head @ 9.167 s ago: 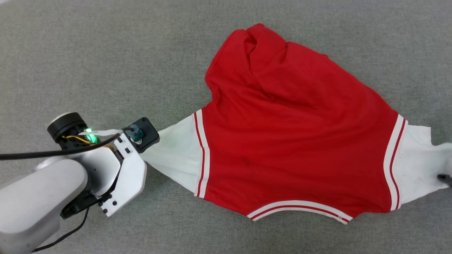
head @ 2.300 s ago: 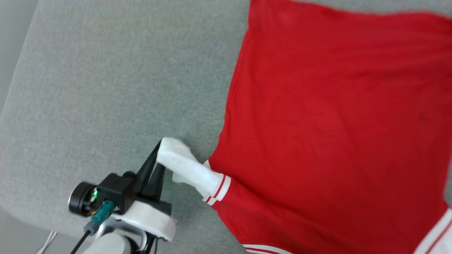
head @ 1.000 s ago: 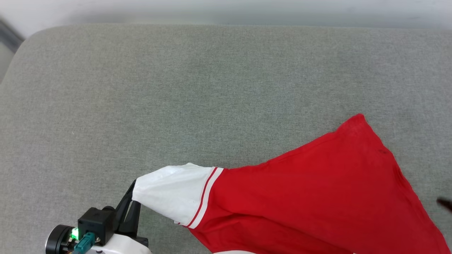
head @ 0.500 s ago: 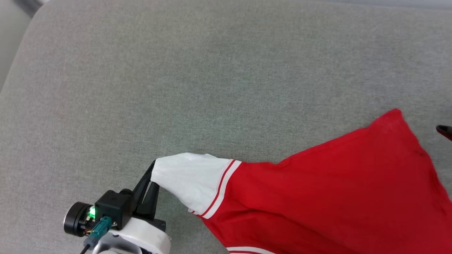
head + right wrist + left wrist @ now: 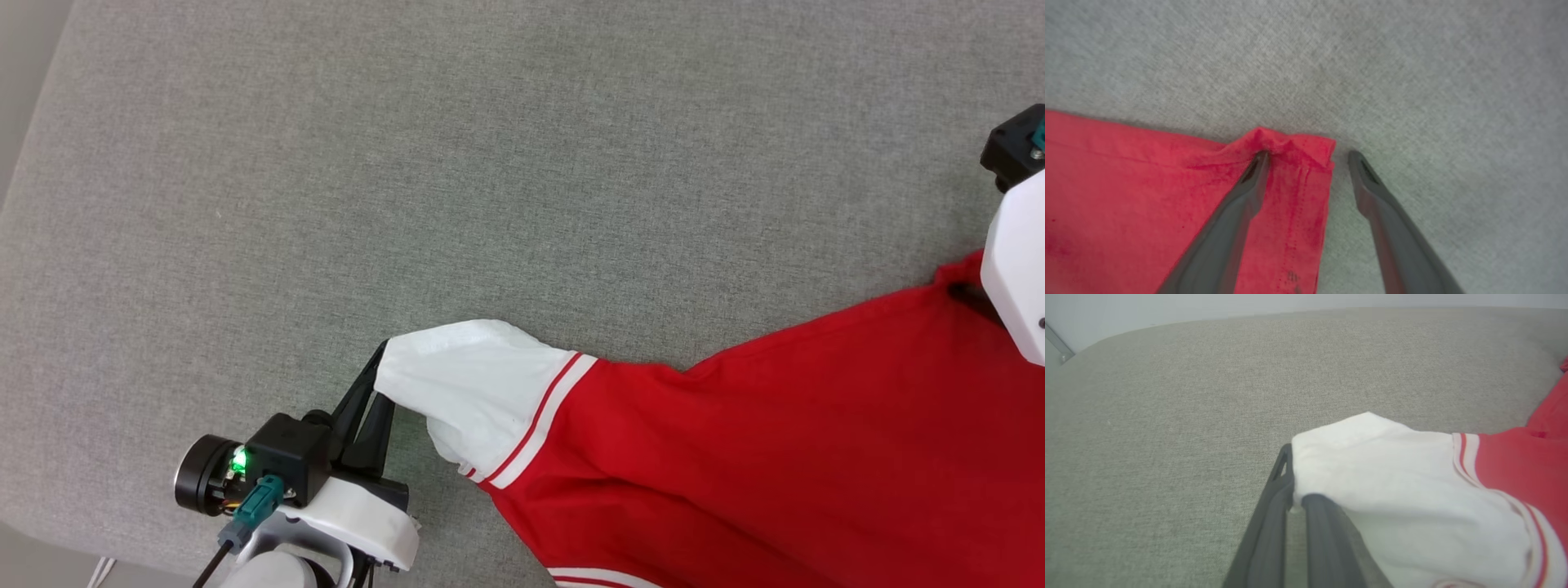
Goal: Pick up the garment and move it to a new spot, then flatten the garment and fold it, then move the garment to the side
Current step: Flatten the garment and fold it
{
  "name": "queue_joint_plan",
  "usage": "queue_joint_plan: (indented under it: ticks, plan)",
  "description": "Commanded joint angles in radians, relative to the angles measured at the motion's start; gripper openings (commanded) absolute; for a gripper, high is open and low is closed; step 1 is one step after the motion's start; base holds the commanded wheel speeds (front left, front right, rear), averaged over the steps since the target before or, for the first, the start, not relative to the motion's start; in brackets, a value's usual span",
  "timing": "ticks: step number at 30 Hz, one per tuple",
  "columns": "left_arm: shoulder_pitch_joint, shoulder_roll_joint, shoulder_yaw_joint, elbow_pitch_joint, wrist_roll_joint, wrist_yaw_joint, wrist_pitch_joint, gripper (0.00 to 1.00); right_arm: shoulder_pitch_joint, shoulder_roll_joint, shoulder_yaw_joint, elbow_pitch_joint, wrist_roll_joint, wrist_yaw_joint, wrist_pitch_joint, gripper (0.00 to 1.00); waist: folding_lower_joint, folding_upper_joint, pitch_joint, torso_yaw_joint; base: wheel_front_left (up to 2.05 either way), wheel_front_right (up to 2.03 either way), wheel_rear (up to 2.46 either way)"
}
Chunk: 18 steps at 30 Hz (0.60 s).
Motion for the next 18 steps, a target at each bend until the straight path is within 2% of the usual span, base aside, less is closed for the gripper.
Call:
queue_joint_plan:
  ticks: [1, 2, 3, 10, 18]
  plan:
    - [-0.009, -0.003, 0.002, 0.007, 0.004, -0.003, -0.008, 0.00, 0.050, 0.008, 0.045, 0.062, 0.022, 0.000, -0.011, 1.00, 0.0000, 0.0000, 0.001, 0.003, 0.00, 0.00, 0.00]
    - [-0.009, -0.002, 0.004, 0.012, 0.003, -0.004, -0.008, 0.00, 0.048, 0.010, 0.051, 0.073, 0.032, 0.000, -0.025, 0.93, 0.0000, 0.0000, -0.001, 0.000, 0.00, 0.00, 0.00]
    - [-0.007, -0.001, 0.006, 0.016, 0.002, -0.004, -0.008, 0.00, 0.041, 0.011, 0.055, 0.076, 0.041, 0.000, -0.048, 0.00, 0.0000, 0.0000, -0.005, -0.003, 0.00, 0.00, 0.00]
    - [0.002, 0.017, 0.015, 0.033, 0.009, -0.006, -0.010, 0.00, -0.057, 0.009, 0.063, 0.059, 0.083, 0.000, -0.200, 0.00, 0.0000, 0.0000, -0.092, -0.041, 0.00, 0.00, 0.00]
    - [-0.065, 0.075, 0.033, 0.005, 0.038, -0.020, 0.015, 0.00, -0.103, -0.009, 0.049, 0.006, 0.145, 0.000, -0.330, 0.00, 0.0000, 0.0000, -0.190, -0.084, 0.00, 0.00, 0.00]
